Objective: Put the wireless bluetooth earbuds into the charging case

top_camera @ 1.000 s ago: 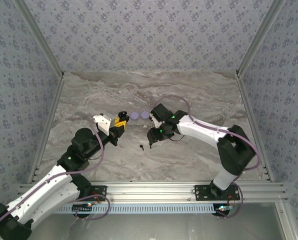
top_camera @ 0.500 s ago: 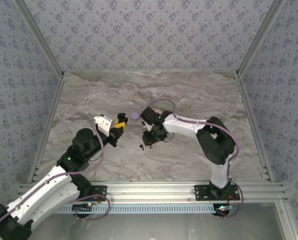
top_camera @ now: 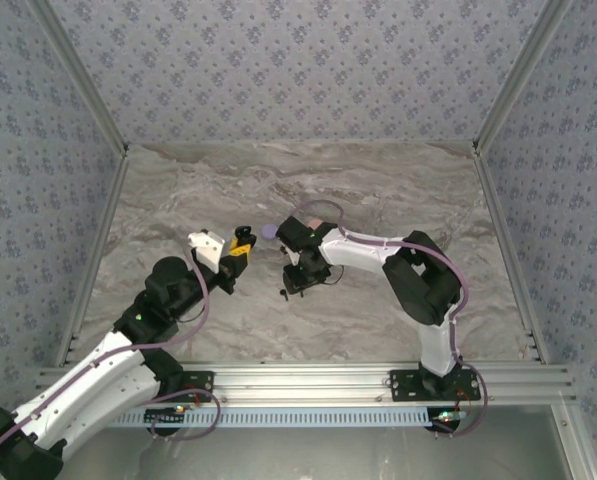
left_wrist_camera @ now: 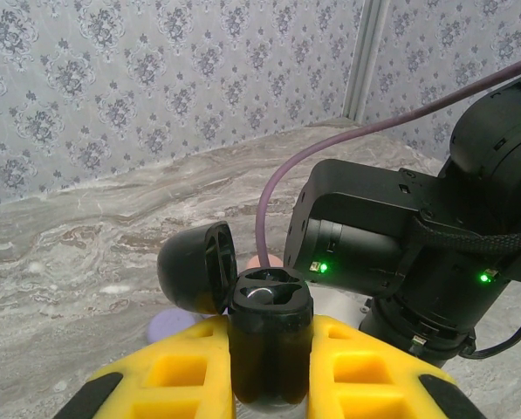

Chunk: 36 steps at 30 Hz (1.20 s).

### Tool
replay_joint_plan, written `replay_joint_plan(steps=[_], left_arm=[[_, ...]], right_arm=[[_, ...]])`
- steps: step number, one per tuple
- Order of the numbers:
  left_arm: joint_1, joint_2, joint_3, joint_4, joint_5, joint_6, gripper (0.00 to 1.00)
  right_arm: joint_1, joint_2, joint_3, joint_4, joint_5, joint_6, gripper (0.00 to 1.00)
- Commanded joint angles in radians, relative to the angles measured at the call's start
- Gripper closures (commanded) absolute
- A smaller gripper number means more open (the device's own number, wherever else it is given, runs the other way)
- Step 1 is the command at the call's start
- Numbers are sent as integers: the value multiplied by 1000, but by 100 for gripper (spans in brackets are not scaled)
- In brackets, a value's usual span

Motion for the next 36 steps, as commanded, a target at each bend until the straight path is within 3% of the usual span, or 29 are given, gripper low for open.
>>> replay_joint_plan(steps=[1,22,27,36], left_arm=[[-9,-5,8,36,-9,16,100],[-9,-1,3,35,-5,2,100],[-6,5,-4,54,1,-9,100],[-7,80,-15,213,85,-46,100]], right_arm=[[8,23,24,-51,12,-8,57],[28,16,18,-85,13,-22,77],[7,-96,-3,-62,43,-47,78],[-101,-442,-34,66,17,-90,78]])
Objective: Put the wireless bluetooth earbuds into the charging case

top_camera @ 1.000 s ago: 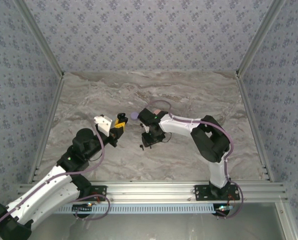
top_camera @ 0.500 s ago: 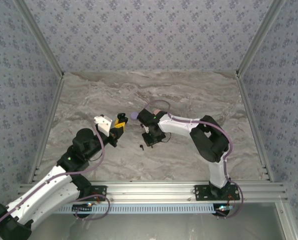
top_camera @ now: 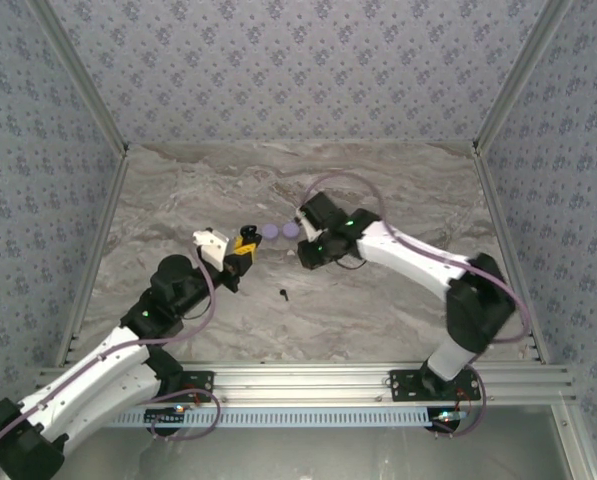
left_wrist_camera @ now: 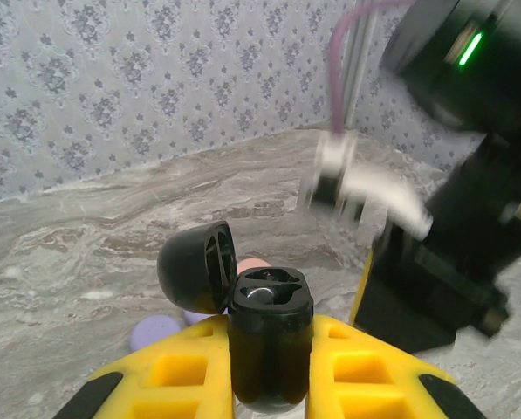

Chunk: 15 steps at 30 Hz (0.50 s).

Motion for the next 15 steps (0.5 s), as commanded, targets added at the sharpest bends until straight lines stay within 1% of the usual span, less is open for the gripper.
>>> replay_joint_plan(steps=[1,8,11,15], left_arm=[[-8,28,8,138,60,-24,100],[-9,130,68,246,164,-28,100],[-8,169,95,276,204,-36,100],[-9,204,111,313,241,-55,100]], right_arm=[[-32,-120,6,75,-36,-33,78],[-47,-272,54,205,-108,-54,77],[-40,-307,52,275,-133,-42,77],[-12,-324,34,342,-131,-32,77]])
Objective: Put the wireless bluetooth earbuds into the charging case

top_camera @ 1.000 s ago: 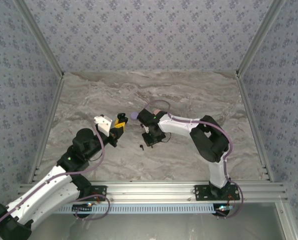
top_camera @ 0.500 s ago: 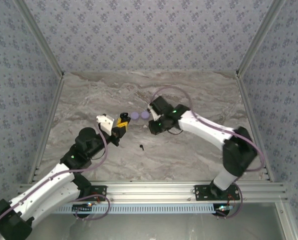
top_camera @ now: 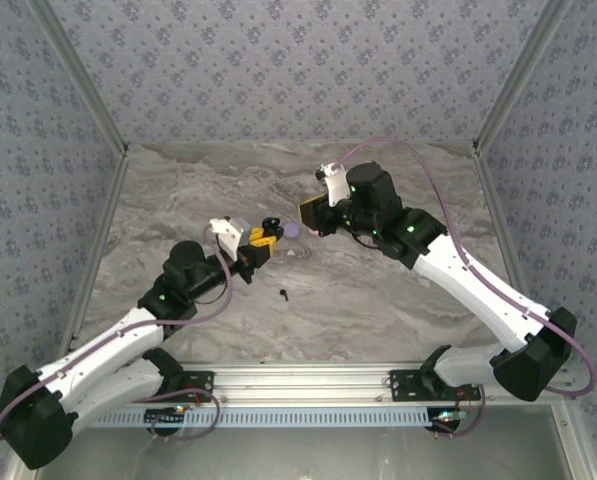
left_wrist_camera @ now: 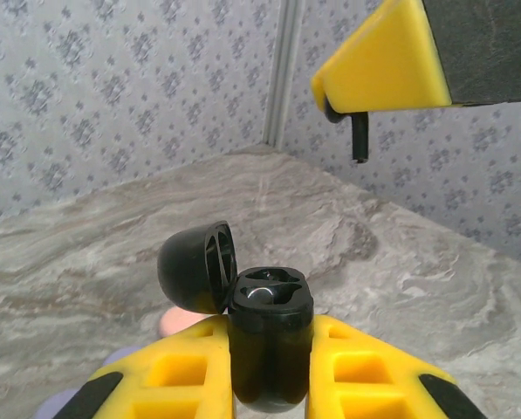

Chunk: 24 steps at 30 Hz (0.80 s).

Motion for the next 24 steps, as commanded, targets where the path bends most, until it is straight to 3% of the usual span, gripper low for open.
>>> replay_joint_plan(steps=[1,10,24], left_arm=[[-8,15,52,104,66,-29,100],[-9,20,58,103,76,-38,100],[-8,20,64,85,56,-30,100]], right_arm=[[26,-19,2,95,-30,0,77],[62,17,-16,147,-41,29,77],[94,44,-22,91,-6,14,77]])
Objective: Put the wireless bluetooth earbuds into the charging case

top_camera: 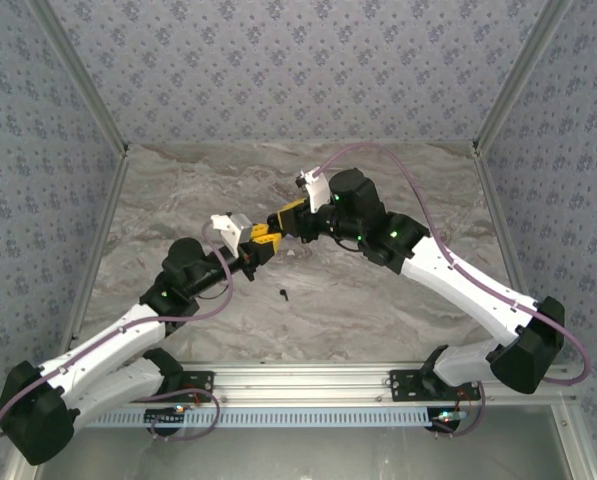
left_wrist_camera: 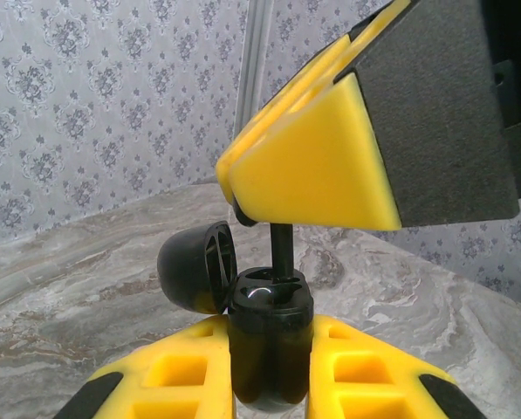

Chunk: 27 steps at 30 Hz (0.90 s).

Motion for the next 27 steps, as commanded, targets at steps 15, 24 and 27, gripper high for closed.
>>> replay_joint_plan(steps=[15,24,27], left_arm=[[-4,-5,48,14,-14,-2,100],[-5,-6,43,-30,-42,14,100],[-4,-23,47,-105,-90,52,100]], right_arm=[[20,-12,-42,-27,-6,19,70],[-43,-83,-28,8,-55,20,46],[-56,-100,-29,-25,-33,11,44]])
